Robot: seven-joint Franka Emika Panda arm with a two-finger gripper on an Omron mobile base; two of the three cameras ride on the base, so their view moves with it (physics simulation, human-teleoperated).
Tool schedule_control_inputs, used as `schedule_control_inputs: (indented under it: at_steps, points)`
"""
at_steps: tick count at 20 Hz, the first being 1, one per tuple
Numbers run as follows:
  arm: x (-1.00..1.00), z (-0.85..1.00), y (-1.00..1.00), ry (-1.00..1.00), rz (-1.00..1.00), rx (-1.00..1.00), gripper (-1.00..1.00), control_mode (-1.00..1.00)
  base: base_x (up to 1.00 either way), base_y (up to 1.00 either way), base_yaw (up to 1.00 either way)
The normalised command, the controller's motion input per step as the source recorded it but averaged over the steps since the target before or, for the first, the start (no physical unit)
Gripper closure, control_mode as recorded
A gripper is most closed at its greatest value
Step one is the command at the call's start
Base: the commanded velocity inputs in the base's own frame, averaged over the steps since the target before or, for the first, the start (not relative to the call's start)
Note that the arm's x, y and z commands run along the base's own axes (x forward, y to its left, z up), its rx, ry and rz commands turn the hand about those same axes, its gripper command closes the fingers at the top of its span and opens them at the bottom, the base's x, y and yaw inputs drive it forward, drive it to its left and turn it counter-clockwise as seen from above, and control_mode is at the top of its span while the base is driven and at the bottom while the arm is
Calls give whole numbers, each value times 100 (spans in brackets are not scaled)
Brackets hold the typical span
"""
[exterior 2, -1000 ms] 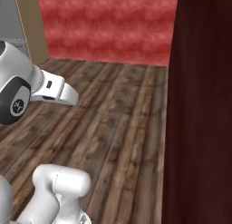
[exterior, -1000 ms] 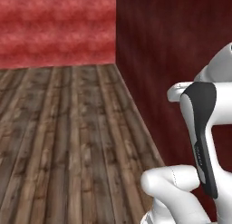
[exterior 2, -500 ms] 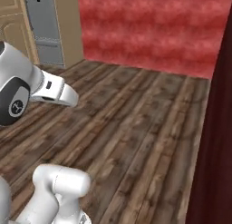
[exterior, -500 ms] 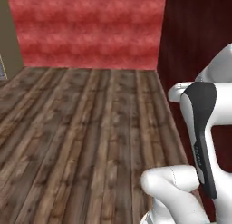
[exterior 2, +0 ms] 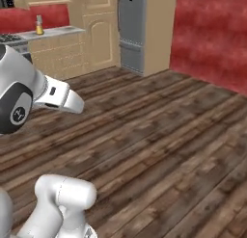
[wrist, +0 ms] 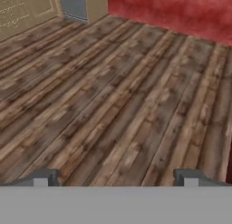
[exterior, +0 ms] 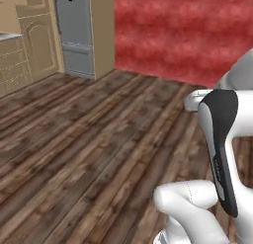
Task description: There is a tray on the dining counter. Grab the cup, mug, and pitcher and place them on the tray. The pitcher may be placed next to the tray if it cannot fit the tray.
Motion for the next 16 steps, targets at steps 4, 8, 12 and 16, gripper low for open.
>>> schedule_control_inputs:
  at_steps: [4,8,12,16]
  points:
    - [0,0,0,0,0,0,-100,100,100,0,67]
    - [0,0,0,0,0,0,-100,100,100,-7,63]
    - [0,0,0,0,0,0,-100,100,100,-23,58]
    - [0,0,0,0,0,0,-100,100,100,-47,51]
